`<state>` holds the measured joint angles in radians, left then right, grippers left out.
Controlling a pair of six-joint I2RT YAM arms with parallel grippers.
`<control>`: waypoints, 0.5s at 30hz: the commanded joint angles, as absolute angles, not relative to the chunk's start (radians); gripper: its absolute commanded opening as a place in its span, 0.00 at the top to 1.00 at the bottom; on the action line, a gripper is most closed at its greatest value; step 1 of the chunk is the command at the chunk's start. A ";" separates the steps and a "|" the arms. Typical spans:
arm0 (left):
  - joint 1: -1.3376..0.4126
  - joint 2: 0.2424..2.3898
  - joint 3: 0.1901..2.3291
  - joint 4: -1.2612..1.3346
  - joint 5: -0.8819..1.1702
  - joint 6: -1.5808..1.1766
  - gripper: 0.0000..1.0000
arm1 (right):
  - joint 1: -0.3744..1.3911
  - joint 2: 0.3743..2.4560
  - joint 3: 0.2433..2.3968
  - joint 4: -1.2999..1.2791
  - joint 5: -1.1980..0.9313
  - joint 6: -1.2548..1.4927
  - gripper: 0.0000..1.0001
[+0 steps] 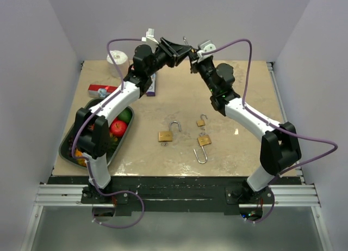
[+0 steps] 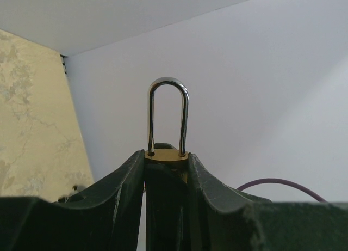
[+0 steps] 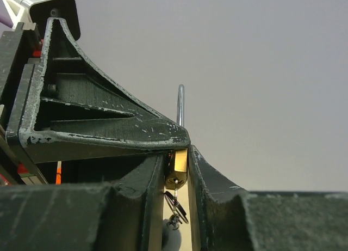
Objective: Lock with the key
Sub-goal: Lock the lock.
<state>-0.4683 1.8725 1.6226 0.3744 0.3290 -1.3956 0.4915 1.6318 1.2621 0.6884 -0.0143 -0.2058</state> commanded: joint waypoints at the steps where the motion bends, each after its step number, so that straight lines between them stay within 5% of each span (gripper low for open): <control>1: -0.485 1.833 1.611 0.425 0.359 -1.410 1.00 | 0.479 1.629 1.318 0.724 0.051 -0.247 1.00; 4: -0.477 1.825 1.598 0.429 0.354 -1.401 0.85 | 0.471 1.606 1.322 0.709 0.005 -0.203 1.00; 5: -0.473 1.824 1.598 0.431 0.356 -1.396 0.66 | 0.465 1.598 1.318 0.706 -0.026 -0.183 1.00; 8: -0.450 1.806 1.574 0.440 0.368 -1.352 0.39 | 0.430 1.575 1.327 0.669 -0.156 -0.082 1.00; 15: -0.373 1.689 1.430 0.455 0.396 -1.148 0.14 | 0.319 1.557 1.341 0.591 -0.424 0.098 1.00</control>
<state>-0.4213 1.8072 1.4872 0.3954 0.3679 -1.2987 0.3672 1.6207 1.2808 0.5930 -0.2241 -0.0299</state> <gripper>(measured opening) 0.813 0.210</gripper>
